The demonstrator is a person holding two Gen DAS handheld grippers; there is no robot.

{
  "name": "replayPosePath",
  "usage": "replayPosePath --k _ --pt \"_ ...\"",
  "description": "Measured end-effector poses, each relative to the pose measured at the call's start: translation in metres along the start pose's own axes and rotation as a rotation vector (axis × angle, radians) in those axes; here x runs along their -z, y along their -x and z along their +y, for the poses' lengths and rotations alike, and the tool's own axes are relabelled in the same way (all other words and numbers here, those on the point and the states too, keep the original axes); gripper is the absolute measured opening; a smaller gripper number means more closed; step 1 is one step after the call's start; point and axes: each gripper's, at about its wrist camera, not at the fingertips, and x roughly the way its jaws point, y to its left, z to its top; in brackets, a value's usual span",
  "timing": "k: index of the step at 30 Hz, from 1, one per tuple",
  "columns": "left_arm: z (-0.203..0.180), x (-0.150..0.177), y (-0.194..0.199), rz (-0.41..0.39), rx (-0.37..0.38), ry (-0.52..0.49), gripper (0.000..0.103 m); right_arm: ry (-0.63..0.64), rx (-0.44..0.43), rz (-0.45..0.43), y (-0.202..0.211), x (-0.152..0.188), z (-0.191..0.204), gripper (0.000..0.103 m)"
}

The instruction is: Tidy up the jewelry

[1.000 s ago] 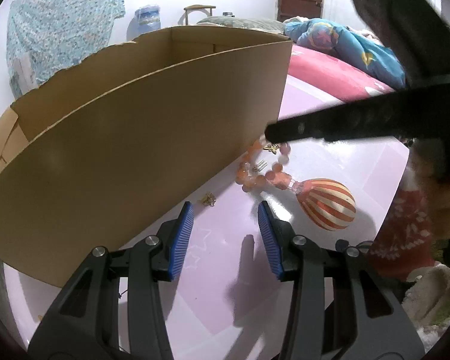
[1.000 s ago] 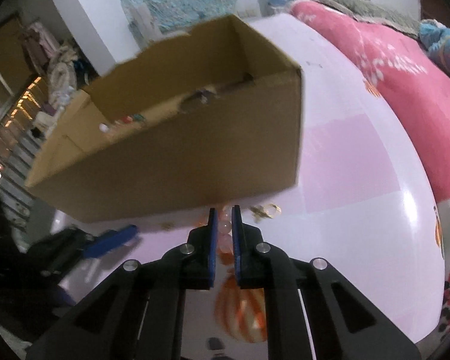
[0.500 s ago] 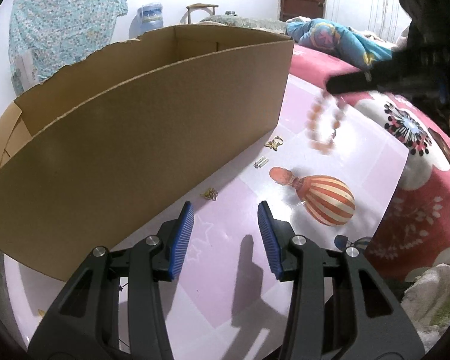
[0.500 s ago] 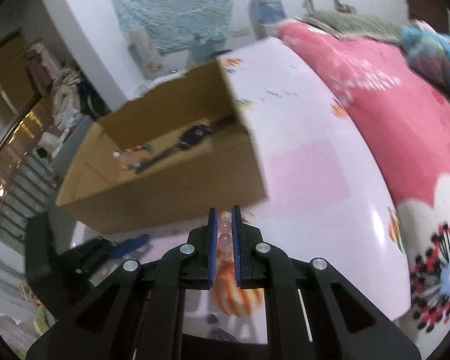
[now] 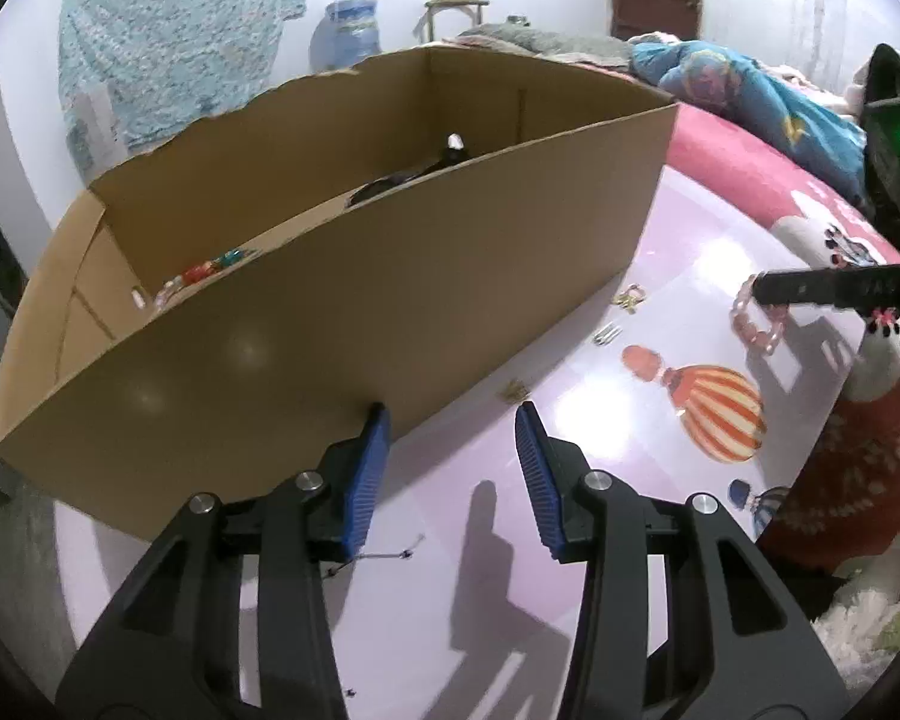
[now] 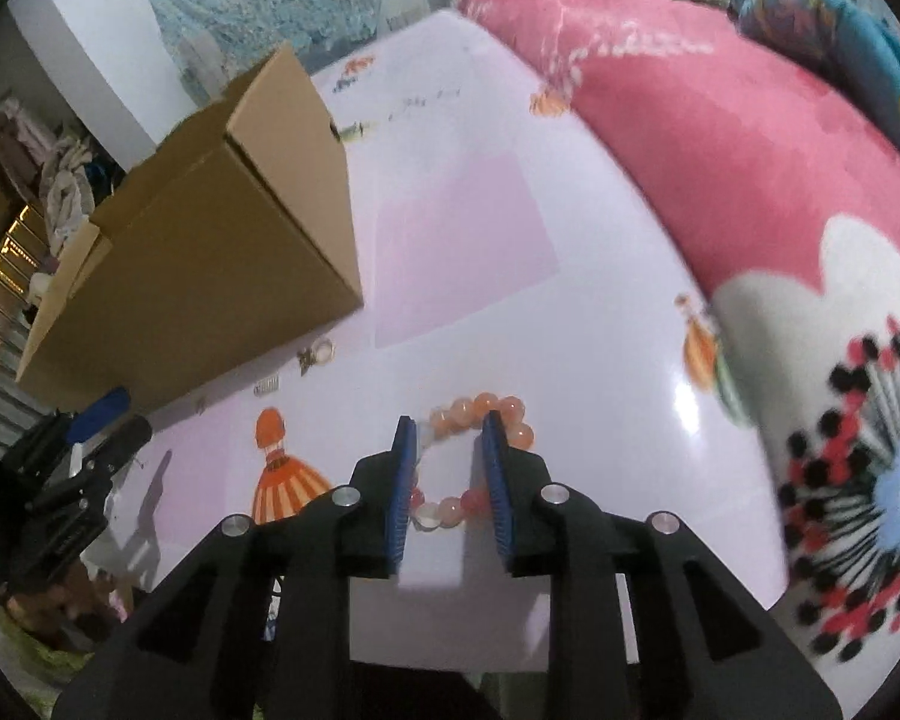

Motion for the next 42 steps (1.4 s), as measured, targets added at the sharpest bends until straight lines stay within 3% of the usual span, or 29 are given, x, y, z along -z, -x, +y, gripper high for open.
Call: replayPosePath --k 11,15,19,23,27,30,33,37,42 --pt "0.012 -0.006 0.001 0.034 -0.028 0.011 0.021 -0.008 -0.056 -0.054 -0.001 -0.005 -0.005 0.023" --pt "0.012 -0.004 0.001 0.036 -0.036 -0.005 0.021 -0.009 -0.052 -0.09 0.009 0.0 -0.003 0.036" --pt "0.01 -0.003 0.0 0.036 -0.05 -0.018 0.02 0.001 -0.078 -0.115 0.013 -0.002 0.003 0.037" --pt "0.018 -0.008 -0.008 0.052 -0.133 0.017 0.02 0.018 -0.1 -0.111 0.008 -0.005 0.01 0.037" --pt "0.035 -0.013 -0.009 0.052 -0.069 0.114 0.024 0.028 -0.124 -0.105 0.005 -0.003 0.017 0.037" --pt "0.017 -0.013 -0.006 0.027 -0.033 0.047 0.033 0.033 -0.147 -0.095 0.002 -0.002 0.022 0.037" --pt "-0.012 -0.013 -0.009 0.02 0.015 -0.043 0.034 0.044 -0.165 -0.077 -0.004 0.0 0.031 0.037" --pt "-0.04 -0.015 -0.018 0.015 0.005 -0.144 0.034 0.054 -0.193 -0.066 -0.008 0.001 0.04 0.037" --pt "-0.041 -0.018 -0.034 0.057 0.014 -0.147 0.033 0.061 -0.213 -0.053 -0.011 0.001 0.044 0.037"
